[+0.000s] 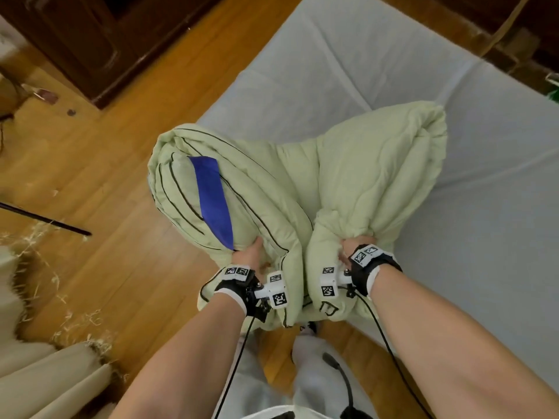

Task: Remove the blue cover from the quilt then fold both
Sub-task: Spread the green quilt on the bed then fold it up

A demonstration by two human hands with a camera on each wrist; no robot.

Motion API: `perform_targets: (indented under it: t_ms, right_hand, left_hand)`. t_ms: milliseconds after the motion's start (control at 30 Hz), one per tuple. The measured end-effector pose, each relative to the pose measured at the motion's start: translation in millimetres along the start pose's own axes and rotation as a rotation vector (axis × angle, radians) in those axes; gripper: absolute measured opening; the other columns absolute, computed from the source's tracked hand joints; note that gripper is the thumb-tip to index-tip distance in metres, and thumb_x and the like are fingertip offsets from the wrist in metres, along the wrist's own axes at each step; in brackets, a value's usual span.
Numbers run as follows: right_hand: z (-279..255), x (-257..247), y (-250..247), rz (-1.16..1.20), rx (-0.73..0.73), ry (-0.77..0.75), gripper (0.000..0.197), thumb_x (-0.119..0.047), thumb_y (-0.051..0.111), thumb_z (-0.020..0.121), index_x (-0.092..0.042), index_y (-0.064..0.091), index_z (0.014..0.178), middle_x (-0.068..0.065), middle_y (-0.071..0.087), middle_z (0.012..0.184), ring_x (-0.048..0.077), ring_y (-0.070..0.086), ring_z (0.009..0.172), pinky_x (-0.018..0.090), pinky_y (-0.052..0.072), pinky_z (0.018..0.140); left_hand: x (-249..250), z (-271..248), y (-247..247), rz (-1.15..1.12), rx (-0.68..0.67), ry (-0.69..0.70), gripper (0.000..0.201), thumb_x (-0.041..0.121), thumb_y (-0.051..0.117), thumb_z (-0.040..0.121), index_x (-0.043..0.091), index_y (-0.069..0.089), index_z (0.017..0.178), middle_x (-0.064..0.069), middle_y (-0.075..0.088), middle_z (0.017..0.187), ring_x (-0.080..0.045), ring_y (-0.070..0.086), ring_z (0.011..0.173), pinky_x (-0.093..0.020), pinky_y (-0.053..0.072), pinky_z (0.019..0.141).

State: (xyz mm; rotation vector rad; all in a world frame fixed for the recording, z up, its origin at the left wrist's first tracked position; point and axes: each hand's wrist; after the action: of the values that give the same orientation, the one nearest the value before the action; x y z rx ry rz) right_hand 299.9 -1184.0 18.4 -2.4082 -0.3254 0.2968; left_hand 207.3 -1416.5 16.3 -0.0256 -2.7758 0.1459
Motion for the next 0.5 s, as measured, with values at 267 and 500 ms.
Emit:
perform_targets:
  t_ms: [267, 500]
  right_hand:
    - [-3, 20, -12, 0.57, 0.151, 0.013, 0.059, -0.033, 0.077, 0.07, -0.018, 0.055, 0.122, 0.008, 0.068, 0.111, 0.034, 0.065, 0.098, 0.042, 0.052, 0.092]
    - [-54, 10, -60, 0.979, -0.244, -0.284, 0.041, -0.005, 0.078, 0.078, -0.013, 0.059, 0.114, 0.011, 0.07, 0.104, 0.026, 0.07, 0.084, 0.037, 0.062, 0.066]
  left_hand:
    - [-24, -11, 13, -0.059, 0.406, 0.407, 0.068, 0.015, 0.072, 0.084, 0.0, 0.033, 0.138, -0.018, 0.053, 0.131, -0.03, 0.054, 0.118, -0.019, 0.032, 0.084]
    - [-13, -58, 9, 0.27, 0.372, 0.62, 0.051, 0.007, 0.058, 0.09, 0.003, 0.044, 0.139, -0.017, 0.055, 0.135, -0.034, 0.052, 0.123, -0.029, 0.038, 0.099]
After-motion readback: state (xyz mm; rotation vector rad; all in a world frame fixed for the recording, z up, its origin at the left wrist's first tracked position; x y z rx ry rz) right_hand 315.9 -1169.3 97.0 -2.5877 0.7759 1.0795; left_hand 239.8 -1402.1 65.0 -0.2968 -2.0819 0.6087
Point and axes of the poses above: each hand's wrist, its own z-axis towards the middle knuckle, its own y-axis out of the palm, x = y × z
